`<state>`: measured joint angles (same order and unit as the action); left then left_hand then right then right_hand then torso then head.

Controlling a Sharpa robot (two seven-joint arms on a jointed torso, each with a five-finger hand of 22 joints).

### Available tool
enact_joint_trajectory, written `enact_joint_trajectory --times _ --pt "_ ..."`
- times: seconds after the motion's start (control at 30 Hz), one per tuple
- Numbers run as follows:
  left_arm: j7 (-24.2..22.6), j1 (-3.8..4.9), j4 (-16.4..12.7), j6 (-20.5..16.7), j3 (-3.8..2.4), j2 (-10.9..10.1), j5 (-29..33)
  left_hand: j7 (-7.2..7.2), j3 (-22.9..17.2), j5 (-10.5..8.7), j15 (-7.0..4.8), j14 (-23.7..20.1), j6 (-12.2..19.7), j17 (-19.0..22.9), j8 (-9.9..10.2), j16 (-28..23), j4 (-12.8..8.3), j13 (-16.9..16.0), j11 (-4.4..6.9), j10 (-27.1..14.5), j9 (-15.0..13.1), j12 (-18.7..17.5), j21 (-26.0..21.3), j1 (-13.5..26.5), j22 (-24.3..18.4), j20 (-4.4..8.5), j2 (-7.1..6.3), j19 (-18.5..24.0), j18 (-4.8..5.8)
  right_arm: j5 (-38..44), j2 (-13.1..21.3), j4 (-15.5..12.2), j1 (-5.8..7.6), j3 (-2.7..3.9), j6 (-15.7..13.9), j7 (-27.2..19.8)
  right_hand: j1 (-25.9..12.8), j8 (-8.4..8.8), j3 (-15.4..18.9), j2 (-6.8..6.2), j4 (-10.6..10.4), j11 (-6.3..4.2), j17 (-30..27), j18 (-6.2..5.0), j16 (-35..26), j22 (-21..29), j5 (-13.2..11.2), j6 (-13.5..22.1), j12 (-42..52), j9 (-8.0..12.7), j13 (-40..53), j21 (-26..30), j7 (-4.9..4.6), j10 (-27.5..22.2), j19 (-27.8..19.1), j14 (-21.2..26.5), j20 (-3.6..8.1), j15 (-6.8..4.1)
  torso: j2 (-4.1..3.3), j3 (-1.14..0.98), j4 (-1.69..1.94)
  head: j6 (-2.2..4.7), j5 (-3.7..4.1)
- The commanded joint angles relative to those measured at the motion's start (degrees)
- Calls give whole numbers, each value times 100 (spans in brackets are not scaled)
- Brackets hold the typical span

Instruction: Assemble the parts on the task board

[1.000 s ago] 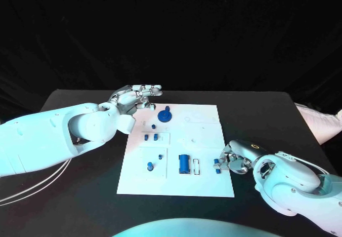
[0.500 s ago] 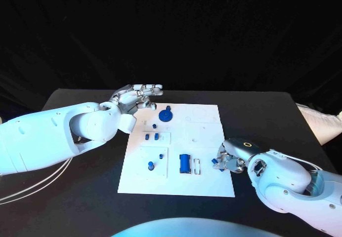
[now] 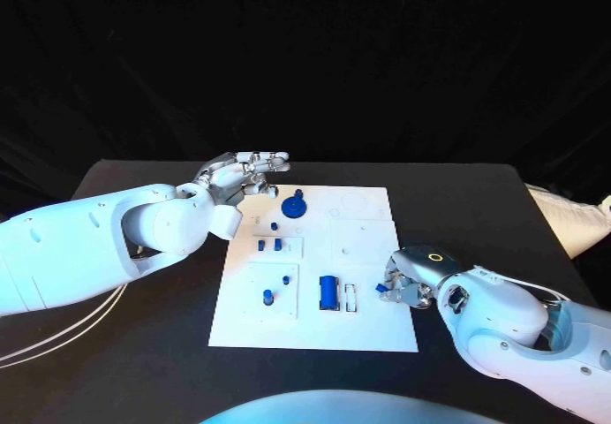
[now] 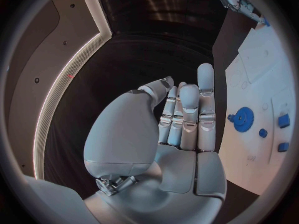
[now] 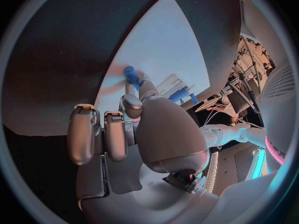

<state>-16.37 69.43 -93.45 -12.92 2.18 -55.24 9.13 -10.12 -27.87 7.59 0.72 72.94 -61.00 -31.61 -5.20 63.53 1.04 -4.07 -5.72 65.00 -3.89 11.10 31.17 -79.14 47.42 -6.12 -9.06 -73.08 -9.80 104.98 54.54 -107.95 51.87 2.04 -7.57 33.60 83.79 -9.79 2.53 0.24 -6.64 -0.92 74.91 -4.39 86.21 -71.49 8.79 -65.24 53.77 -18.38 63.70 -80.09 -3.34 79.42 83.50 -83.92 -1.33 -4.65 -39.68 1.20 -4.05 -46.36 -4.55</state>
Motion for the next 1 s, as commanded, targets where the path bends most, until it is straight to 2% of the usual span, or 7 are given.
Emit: enact_joint_trajectory --times 0.03,0.27,0.47,0.7,1.0 --pt "-20 4 -15 106 -3 11 -54 0 -5 24 -12 -39 53 5 -27 -21 -39 10 -6 -28 0 23 -37 18 -9 4 -14 21 -59 -478 9 81 -117 -107 134 132 358 31 -428 294 280 -43 891 73 34 -13 143 -15 -29 -18 5 -40 -2 -6 20 -483 45 -50 -1 -7 -2 7 -5" --pt "-18 4 -20 104 -2 9 -58 0 -5 24 -12 -39 53 5 -27 -21 -39 10 -6 -28 0 23 -37 18 -9 4 -14 21 -59 -1442 108 -94 -91 -72 -780 114 173 59 -933 262 337 -22 905 73 38 -13 336 48 -75 -102 -21 -40 -35 32 22 -486 28 -27 1 -2 4 11 1" --pt "-20 4 -25 105 -2 10 -59 0 -5 24 -12 -39 53 5 -27 -21 -39 10 -6 -28 0 23 -37 18 -9 4 -14 21 -59 -2168 149 -302 -47 -30 -1409 103 -337 64 -1563 -33 282 -36 919 69 41 -3 327 39 -74 -228 -3 -32 3 89 20 -490 32 -41 -4 -4 3 14 0" --pt "-21 4 -46 109 -2 9 -59 0 -7 25 -12 -42 54 10 -28 -22 -44 10 -6 -31 0 26 -38 12 -9 4 -10 21 -60 -2668 101 -385 -33 -19 -1543 67 -690 80 -1832 -226 184 -43 942 73 52 -30 377 15 19 -288 81 -45 13 137 33 -496 39 -47 -3 0 2 -6 4" --pt "-22 4 -76 115 -2 8 -59 0 -7 25 -12 -42 54 10 -28 -22 -44 10 -6 -31 0 26 -38 12 -9 4 -10 21 -60 -2835 -34 -358 -31 -18 -1505 81 -899 92 -1883 -346 111 -44 950 75 55 -44 471 -9 46 -318 114 -50 14 155 38 -498 41 -48 0 -1 3 -21 6"
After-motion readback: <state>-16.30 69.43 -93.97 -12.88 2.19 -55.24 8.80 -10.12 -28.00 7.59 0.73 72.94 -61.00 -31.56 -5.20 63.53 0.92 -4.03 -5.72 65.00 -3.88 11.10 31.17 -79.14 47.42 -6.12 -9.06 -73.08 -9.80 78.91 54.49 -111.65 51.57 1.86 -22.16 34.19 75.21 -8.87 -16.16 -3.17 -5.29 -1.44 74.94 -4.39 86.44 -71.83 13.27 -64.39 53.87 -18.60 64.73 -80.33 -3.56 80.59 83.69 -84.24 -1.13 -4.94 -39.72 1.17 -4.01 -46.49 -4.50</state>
